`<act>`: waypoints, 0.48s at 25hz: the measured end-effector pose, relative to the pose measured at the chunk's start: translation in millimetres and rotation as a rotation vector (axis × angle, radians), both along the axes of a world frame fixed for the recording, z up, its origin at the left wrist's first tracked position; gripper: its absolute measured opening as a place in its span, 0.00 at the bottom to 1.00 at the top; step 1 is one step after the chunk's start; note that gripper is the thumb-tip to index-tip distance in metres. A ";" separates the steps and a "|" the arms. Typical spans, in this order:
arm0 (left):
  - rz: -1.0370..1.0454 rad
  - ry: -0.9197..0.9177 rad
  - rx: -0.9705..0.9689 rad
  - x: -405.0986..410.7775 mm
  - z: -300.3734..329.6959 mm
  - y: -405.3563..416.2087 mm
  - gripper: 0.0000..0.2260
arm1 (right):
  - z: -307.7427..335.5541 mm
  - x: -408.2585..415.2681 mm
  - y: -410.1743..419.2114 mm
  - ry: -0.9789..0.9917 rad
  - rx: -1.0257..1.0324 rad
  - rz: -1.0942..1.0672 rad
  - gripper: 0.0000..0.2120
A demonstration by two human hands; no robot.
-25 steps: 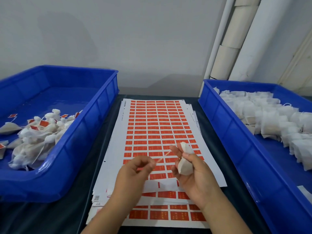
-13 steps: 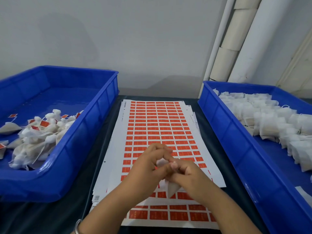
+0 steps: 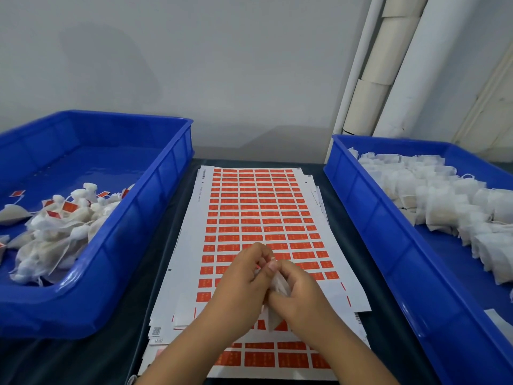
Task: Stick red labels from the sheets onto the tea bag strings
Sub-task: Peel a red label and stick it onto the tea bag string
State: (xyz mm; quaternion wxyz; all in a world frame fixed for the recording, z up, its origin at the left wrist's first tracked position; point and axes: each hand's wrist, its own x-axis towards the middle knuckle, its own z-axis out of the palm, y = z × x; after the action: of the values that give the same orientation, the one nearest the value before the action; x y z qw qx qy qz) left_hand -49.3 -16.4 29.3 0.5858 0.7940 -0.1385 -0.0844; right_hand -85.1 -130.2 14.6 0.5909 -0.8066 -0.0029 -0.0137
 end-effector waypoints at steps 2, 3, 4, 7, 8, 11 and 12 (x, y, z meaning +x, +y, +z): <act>0.056 0.097 -0.068 1.6 -0.2 -1.0 0.06 | -0.9 0.8 -1.3 -0.015 -0.023 -0.068 0.10; 0.094 0.140 -0.089 2.4 -0.1 -1.4 0.06 | -1.2 1.2 -1.1 -0.036 -0.054 -0.111 0.12; 0.126 0.173 -0.115 3.2 -0.7 -1.2 0.06 | -1.3 1.5 -0.9 -0.063 -0.095 -0.140 0.13; 0.170 0.236 -0.182 4.7 -0.4 -0.4 0.06 | -4.3 0.5 1.0 -0.158 -0.209 -0.160 0.19; 0.185 0.242 -0.187 5.8 -0.5 -0.3 0.06 | -6.7 0.2 1.7 -0.188 -0.268 -0.172 0.18; 0.235 0.263 -0.159 8.0 0.3 -2.6 0.07 | -12.5 1.0 5.5 -0.358 -0.472 -0.272 0.12; 0.251 0.264 -0.137 8.7 0.0 -3.8 0.07 | -14.7 1.4 6.2 -0.439 -0.549 -0.333 0.11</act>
State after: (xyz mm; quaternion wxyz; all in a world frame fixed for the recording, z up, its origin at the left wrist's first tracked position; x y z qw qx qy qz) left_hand -40.7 -20.2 29.2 0.6575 0.7454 0.0345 -0.1045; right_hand -83.7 -124.0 -0.2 0.3282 -0.9021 -0.0017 -0.2803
